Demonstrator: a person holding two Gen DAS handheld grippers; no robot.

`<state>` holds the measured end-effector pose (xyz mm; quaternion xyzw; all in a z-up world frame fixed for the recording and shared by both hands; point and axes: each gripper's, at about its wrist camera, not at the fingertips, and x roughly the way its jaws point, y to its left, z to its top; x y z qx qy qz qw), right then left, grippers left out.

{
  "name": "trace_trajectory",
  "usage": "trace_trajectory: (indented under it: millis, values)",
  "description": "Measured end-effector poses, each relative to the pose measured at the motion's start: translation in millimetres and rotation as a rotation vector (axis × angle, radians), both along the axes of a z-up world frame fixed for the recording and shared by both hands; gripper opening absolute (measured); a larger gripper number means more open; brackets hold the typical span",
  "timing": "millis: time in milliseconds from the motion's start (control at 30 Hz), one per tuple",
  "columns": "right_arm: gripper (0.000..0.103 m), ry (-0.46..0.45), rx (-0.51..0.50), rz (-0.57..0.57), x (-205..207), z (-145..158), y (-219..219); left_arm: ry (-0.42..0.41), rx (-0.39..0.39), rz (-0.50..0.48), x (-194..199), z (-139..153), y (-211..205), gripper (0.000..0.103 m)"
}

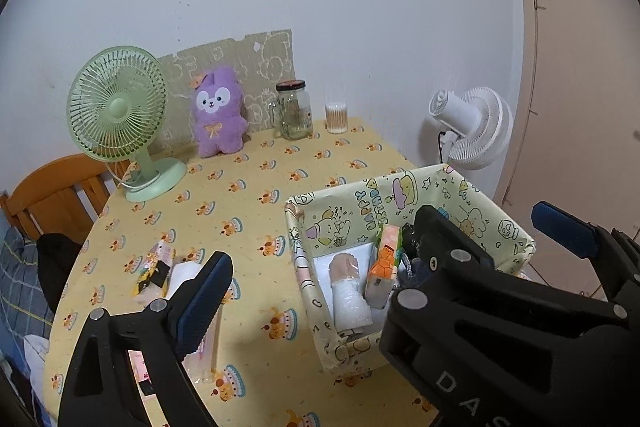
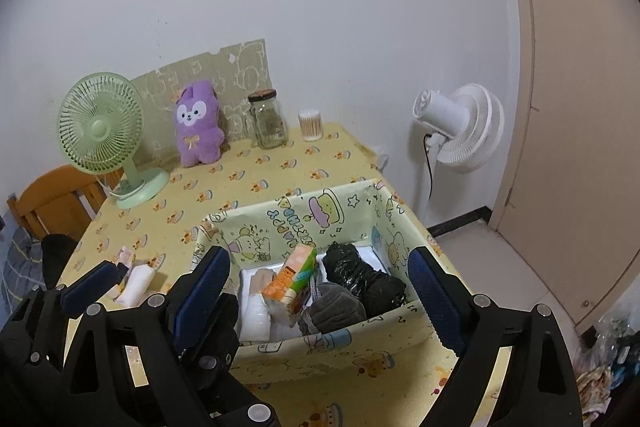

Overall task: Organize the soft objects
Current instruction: 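Withdraw both grippers from the box back toward the remaining items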

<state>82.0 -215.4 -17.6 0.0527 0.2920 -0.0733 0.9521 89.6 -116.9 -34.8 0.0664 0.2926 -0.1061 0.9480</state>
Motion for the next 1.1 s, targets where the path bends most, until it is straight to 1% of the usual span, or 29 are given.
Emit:
trace_trajectory:
  millis: [300,467,633,767,967,1100]
  values:
    - [0.098,-0.042,-0.019,0.006,-19,13,14,-0.041,-0.018,0.006,-18,12,14,0.096]
    - [0.102,-0.073,-0.012,0.001,-28,18,21,-0.065,-0.031,0.020,-27,17,22,0.097]
    - [0.102,-0.096,-0.027,0.017,-38,23,31,-0.087,-0.039,0.033,-37,20,33,0.099]
    - [0.103,-0.119,-0.036,0.031,-45,27,40,-0.103,-0.061,0.030,-44,23,41,0.103]
    - [0.103,-0.121,-0.044,0.063,-48,28,55,-0.111,-0.072,0.045,-48,22,56,0.103]
    - [0.103,-0.119,-0.074,0.087,-47,25,67,-0.109,-0.064,0.045,-49,18,64,0.103]
